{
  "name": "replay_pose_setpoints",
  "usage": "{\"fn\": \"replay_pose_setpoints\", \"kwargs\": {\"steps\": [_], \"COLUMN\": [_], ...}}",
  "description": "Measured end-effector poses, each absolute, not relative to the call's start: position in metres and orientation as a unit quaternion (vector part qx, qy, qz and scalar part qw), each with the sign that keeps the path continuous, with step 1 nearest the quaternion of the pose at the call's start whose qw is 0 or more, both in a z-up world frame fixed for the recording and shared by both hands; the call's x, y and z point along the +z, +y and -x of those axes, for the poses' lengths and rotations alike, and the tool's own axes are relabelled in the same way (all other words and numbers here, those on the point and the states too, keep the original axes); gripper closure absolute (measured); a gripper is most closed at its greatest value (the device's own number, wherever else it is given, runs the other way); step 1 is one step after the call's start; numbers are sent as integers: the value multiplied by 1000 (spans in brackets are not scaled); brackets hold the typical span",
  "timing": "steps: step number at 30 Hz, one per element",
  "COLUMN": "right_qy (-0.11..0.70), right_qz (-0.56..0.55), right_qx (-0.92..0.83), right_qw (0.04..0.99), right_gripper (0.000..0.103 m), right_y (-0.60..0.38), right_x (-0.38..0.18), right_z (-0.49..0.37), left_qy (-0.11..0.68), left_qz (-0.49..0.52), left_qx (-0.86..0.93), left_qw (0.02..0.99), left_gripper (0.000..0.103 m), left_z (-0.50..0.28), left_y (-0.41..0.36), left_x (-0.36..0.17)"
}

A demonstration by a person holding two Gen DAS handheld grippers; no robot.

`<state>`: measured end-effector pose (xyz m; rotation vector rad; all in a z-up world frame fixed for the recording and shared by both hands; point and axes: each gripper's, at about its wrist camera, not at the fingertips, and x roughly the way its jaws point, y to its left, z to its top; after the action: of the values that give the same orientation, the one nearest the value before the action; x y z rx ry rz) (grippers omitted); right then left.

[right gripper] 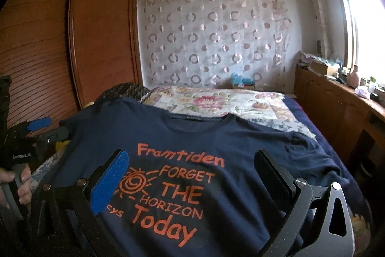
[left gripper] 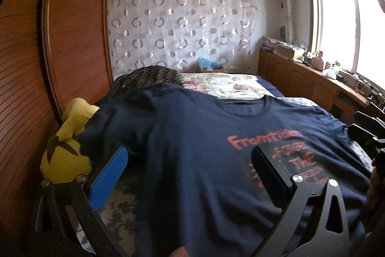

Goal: Fold small clothes
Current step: 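Move the left tool to the shirt's side edge and grasp it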

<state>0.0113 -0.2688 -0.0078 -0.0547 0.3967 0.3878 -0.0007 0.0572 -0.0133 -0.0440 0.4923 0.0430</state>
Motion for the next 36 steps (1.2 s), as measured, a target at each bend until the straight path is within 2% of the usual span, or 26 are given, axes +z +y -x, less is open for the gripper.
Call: {"fn": "replay_pose_setpoints", "kwargs": {"steps": [11,18,19,20,25,30,36], "right_qy": [212,219,219,221,230,244,257], "right_qz": [58,69,71,72,79,86,94], "right_qx": [204,212,213,215,224,228,234], "right_qw": [954,950,949,949,944,939,933], "right_gripper": [0,0,0,0,0,0,0], "right_y": [-261,-258,-257,-257,-251,-249,-250], "right_x": [0,1,0,0,-1,-5,-2], "right_z": [-24,-29,-31,-32,-39,-43,-45], "left_qy": [266,277,279,282,302,319,325], "left_qz": [38,49,53,57,75,91,110], "left_qx": [39,43,40,37,33,40,33], "left_qw": [962,959,958,957,950,942,939], "left_gripper": [0,4,6,15,32,38,52], "left_z": [-3,-9,-10,-11,-19,-29,-41], "left_y": [100,126,129,133,155,176,196], "left_x": [-29,-39,-40,-41,-51,-59,-59]}}
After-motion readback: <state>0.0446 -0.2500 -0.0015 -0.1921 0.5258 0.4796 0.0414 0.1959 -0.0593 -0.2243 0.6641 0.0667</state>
